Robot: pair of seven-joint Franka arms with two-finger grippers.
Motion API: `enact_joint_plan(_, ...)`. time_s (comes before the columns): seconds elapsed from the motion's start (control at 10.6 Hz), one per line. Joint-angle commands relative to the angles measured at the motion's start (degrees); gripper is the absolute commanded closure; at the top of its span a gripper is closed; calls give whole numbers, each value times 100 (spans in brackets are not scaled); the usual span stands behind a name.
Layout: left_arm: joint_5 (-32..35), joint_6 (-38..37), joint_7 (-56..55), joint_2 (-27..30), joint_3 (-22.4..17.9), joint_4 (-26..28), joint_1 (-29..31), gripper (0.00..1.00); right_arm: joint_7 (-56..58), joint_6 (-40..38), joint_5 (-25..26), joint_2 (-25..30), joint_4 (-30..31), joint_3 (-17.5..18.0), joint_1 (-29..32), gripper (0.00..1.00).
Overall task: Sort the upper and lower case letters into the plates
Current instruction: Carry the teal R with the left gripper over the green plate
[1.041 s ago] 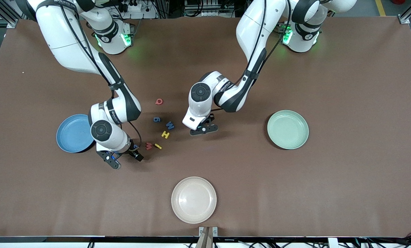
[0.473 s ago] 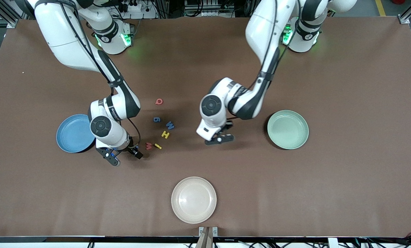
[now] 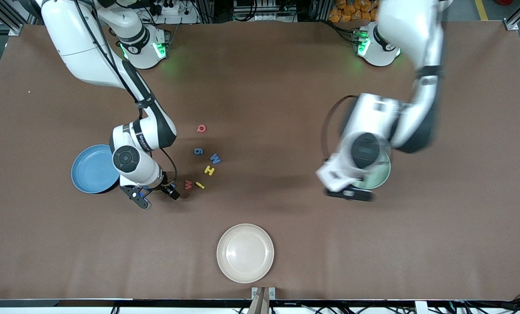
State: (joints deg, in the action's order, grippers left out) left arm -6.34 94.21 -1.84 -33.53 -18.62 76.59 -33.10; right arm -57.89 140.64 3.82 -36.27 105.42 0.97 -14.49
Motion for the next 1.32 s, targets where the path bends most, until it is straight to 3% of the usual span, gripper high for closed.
enact_joint_plan(0.0, 98, 123, 1018, 408, 183, 821, 767, 100, -38, 173, 110, 41, 137, 9, -1, 0)
enact_joint_plan(0.38, -236, 2500, 687, 637, 280, 2849, 692, 100, -56, 174, 110, 41, 137, 18, -19, 0)
enact_joint_plan(0.47, -236, 2810, 381, 611, 306, 3062, 621, 100, -64, 174, 110, 41, 137, 9, -36, 37)
enact_joint_plan(0.57, -245, 2987, -40, 610, 350, 3220, 498, 100, -65, 165, 110, 41, 137, 9, -37, 93)
enact_joint_plan(0.66, -245, 2989, -297, 619, 385, 3265, 428, 100, -56, 157, 110, 41, 154, 9, -37, 100)
enact_joint_plan(0.76, -236, 2989, -308, 602, 386, 3283, 427, 96, -38, 156, 119, 41, 154, 9, -37, 100)
enact_joint_plan(0.85, -236, 2989, -299, 593, 386, 3301, 436, 41, -38, 139, 189, 41, 154, 9, -28, 100)
enact_joint_plan(0.95, -236, 2989, -308, 575, 386, 3284, 427, 0, -38, 122, 242, 41, 154, 9, -28, 100)
enact_joint_plan(1.23, -245, 2910, -474, 654, 395, 3153, 410, 0, -21, 95, 461, 119, 137, -9, 147, 100)
